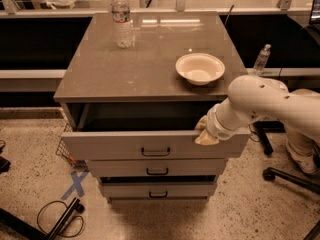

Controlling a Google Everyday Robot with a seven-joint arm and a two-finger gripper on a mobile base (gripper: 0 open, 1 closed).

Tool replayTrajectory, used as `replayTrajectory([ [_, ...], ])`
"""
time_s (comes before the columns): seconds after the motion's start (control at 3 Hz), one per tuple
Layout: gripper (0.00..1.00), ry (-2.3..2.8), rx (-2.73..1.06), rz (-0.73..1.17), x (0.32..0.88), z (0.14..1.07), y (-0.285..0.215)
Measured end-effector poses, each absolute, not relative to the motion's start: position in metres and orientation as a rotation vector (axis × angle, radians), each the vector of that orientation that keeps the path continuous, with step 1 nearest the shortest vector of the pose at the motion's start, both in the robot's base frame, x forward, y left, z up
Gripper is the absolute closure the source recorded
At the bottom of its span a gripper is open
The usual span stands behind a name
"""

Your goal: Open top drawer

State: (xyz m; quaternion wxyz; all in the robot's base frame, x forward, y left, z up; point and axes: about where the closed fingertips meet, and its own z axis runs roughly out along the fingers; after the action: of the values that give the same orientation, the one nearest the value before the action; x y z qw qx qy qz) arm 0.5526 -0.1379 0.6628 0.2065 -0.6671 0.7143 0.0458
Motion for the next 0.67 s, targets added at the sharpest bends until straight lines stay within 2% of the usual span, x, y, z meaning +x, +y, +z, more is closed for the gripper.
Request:
replayTrajectory([
  [0.33,1.0,1.99,-1.858,0.128,0.5524,0.6717,-0.1378],
  [0.67,1.0,1.99,-1.858,0.128,0.5524,0.6717,-0.1378],
])
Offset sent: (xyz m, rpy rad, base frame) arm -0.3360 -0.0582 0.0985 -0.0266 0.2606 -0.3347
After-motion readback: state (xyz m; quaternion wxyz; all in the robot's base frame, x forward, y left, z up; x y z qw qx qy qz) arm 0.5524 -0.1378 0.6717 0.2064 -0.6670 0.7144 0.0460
